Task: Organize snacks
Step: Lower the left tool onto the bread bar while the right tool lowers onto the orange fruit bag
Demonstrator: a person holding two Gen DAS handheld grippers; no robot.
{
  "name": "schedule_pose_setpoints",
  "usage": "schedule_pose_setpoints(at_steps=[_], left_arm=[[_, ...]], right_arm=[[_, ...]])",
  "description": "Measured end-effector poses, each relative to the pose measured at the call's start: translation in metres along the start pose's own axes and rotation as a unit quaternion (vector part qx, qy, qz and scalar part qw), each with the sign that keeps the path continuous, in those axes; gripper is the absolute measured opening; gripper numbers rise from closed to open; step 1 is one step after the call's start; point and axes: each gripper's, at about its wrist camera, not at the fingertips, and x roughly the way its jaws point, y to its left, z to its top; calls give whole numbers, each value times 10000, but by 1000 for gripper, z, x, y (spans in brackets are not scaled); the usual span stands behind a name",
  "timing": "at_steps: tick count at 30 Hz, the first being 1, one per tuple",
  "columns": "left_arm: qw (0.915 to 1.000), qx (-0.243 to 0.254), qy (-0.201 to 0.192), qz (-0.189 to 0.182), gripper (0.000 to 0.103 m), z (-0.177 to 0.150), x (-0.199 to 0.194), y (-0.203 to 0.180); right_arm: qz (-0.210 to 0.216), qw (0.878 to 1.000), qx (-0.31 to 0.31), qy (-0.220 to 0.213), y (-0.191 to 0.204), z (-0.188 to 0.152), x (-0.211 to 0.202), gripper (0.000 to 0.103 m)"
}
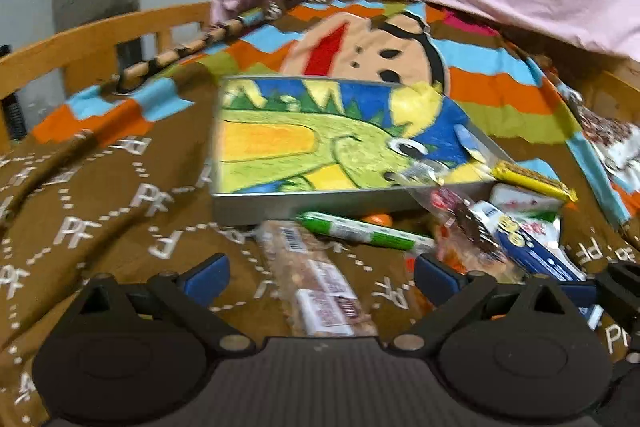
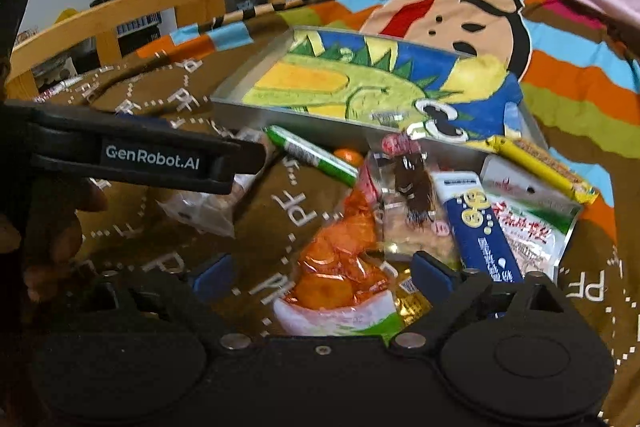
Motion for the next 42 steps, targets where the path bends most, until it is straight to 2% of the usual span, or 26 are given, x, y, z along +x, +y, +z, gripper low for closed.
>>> schedule_pose_setpoints(at_steps=[3, 11, 15, 19, 21, 26, 30, 33, 36, 39, 42], left_arm=[[9997, 103, 72, -197, 92, 0, 6, -1], [9977, -356, 266, -507, 78, -6, 21, 16], [9980, -322, 391, -372, 66, -8, 30, 16], [9980, -292, 518, -215, 60, -9, 37, 17], [9973, -337, 623, -203, 60, -10, 42, 19], [9966, -438, 676, -197, 60, -9, 49, 22], [9946, -682, 736, -255, 62, -11, 53, 28], [9934, -834, 721, -305, 62, -12, 53, 32], [9940, -805, 691, -268, 62, -13, 51, 31], [9943, -815, 645, -239, 57, -15, 47, 29], [9936, -910, 616, -272, 56, -17, 41, 30]], right_arm=[[34, 9998, 163, 61, -6, 0, 9, 90], [167, 9990, 315, 261, -7, -2, 31, 88], [88, 9994, 227, 238, -3, -3, 37, 83], [-37, 9994, 252, 229, -3, -2, 43, 75], [-118, 9993, 249, 252, -3, -1, 45, 72], [-161, 9994, 192, 258, -1, -2, 47, 73], [-57, 9993, 240, 286, -2, -2, 49, 83], [-84, 9993, 227, 280, 0, -3, 50, 83], [-153, 9992, 260, 247, 0, -4, 49, 76], [-237, 9991, 282, 218, -1, -5, 47, 68], [-277, 9989, 308, 201, 0, -6, 44, 65]])
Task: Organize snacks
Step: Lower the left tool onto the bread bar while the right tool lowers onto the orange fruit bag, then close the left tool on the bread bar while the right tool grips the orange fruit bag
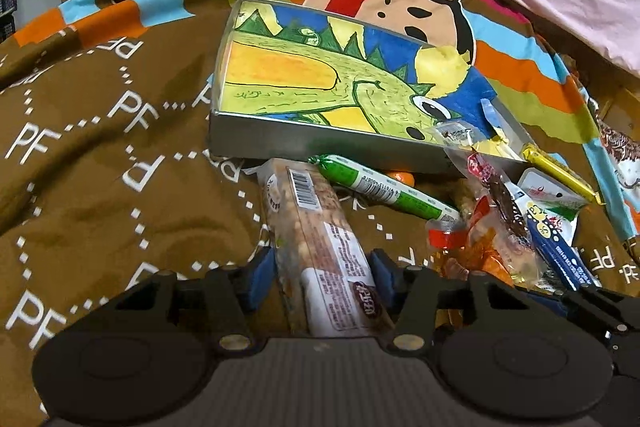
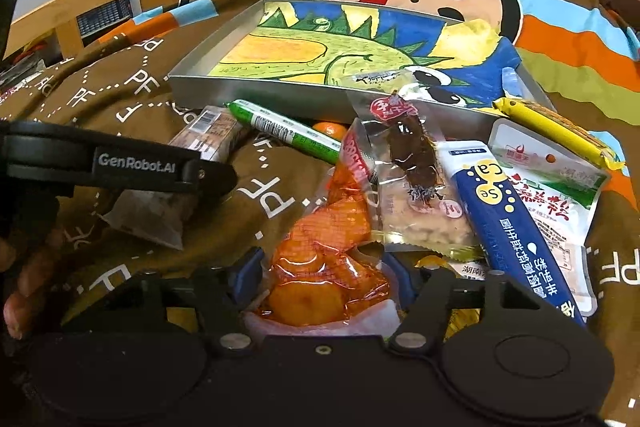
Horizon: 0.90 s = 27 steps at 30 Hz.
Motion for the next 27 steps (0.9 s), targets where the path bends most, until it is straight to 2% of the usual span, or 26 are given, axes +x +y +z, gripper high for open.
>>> schedule_pose_setpoints(at_steps=[5, 10, 15, 21, 27], left_arm=[[9999, -76, 44, -91, 55, -13, -19, -2], [9987, -317, 280, -292, 53, -31, -38, -2], [9981, -452, 257, -334, 52, -41, -55, 0], [9980, -503, 168, -335, 51, -49, -67, 1], [9985, -400, 351, -146, 51, -53, -59, -2]], right_arm=[[-28, 10000, -72, 4, 4, -1, -7, 64], [136, 9999, -85, -4, 9, -6, -21, 63], [41, 9978, -634, -202, 25, -14, -37, 62], [-170, 9921, -1102, -580, 33, -15, -54, 61], [-241, 9894, -1370, -420, 37, -19, -49, 61]])
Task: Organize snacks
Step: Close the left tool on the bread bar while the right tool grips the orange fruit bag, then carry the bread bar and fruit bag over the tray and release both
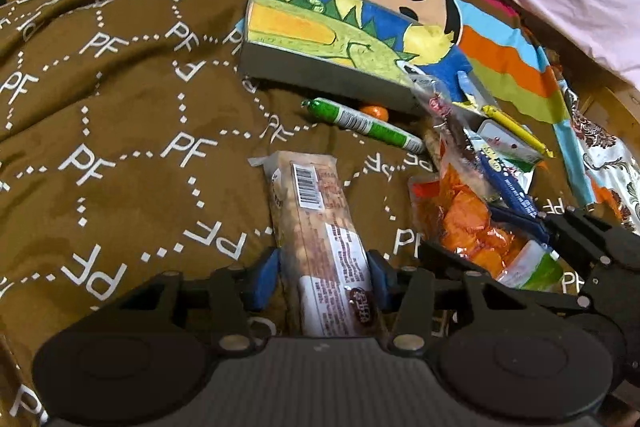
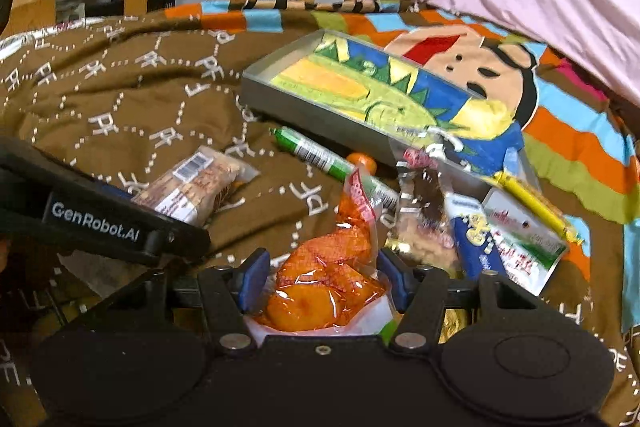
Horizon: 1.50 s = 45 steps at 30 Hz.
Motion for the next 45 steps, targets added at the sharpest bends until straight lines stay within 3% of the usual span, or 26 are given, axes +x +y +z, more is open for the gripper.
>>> schedule_pose_setpoints(at_steps=[4, 8, 10, 11, 12, 16, 24, 34, 40, 45], left_arm=[[9998, -169, 38, -108, 54, 1, 5, 7], [9997, -207, 30, -141, 56, 3, 11, 9], [9998, -164, 28, -120, 56, 2, 12, 8], [9998, -154, 25, -113, 56, 3, 12, 8], [9999, -140, 19, -96, 54, 2, 12, 8], [9999, -90, -31, -63, 50, 2, 8, 5], [9991, -73, -364, -180, 50, 1, -10, 2], [9950, -132, -946, -305, 50, 16, -22, -3], [9926, -133, -1166, -311, 50, 43, -27, -10], [9897, -105, -1415, -180, 50, 82, -22, -19]], right_arm=[[197, 9992, 249, 223, -6, -1, 13, 61], [364, 9979, 403, 362, -9, -2, 28, 74], [407, 9973, 460, 407, -10, -3, 32, 72], [405, 9974, 445, 393, -9, -3, 31, 62], [359, 9979, 387, 379, -7, -3, 30, 59], [202, 9994, 68, 268, 1, -3, 25, 57], [-283, 9955, -868, -269, 16, -2, 2, 57], [-561, 9913, -827, -851, 1, 11, -21, 57], [-670, 9860, -835, -1279, -19, 30, -30, 57], [-588, 9808, -877, -1638, -45, 69, -28, 57]])
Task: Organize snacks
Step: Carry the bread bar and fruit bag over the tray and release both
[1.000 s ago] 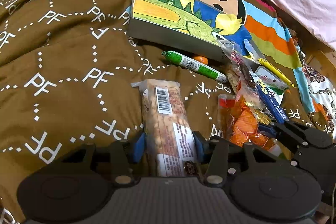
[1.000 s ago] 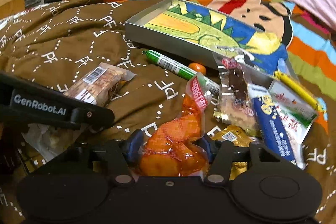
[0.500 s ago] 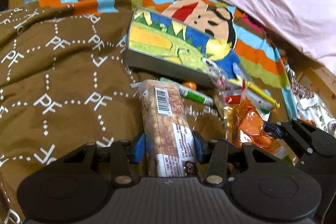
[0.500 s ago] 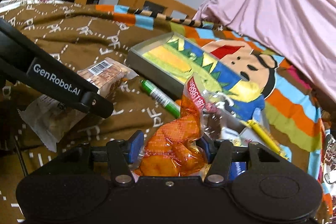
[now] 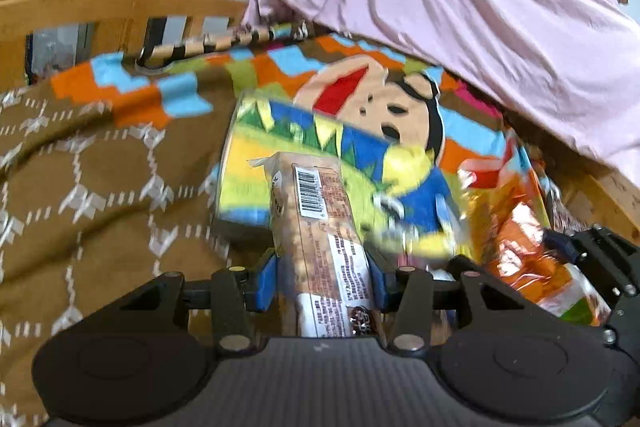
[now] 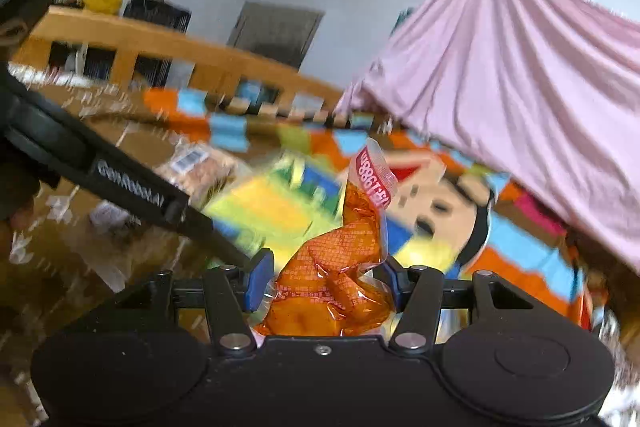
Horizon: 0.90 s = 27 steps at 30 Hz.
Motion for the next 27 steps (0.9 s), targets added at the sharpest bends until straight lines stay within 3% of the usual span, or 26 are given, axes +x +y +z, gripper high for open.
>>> schedule_pose_setpoints(at_steps=[6, 12, 16, 21, 27], left_arm=[[9995, 196, -214, 85, 50, 47, 45, -17], [9990, 428, -145, 14, 50, 80, 114, -38], [9995, 290, -51, -66, 50, 91, 155, -43], [9991, 364, 76, 190, 50, 89, 189, -46], [9967, 375, 550, 456, 50, 75, 215, -41]], right_arm=[[-162, 9986, -279, -415, -39, 2, 59, 57], [-161, 9985, -217, -467, -68, -5, 119, 57], [-105, 9993, 117, -331, -91, -12, 150, 57], [10, 9977, 677, 29, -113, -28, 176, 57], [284, 9928, 929, 695, -114, -45, 199, 57]])
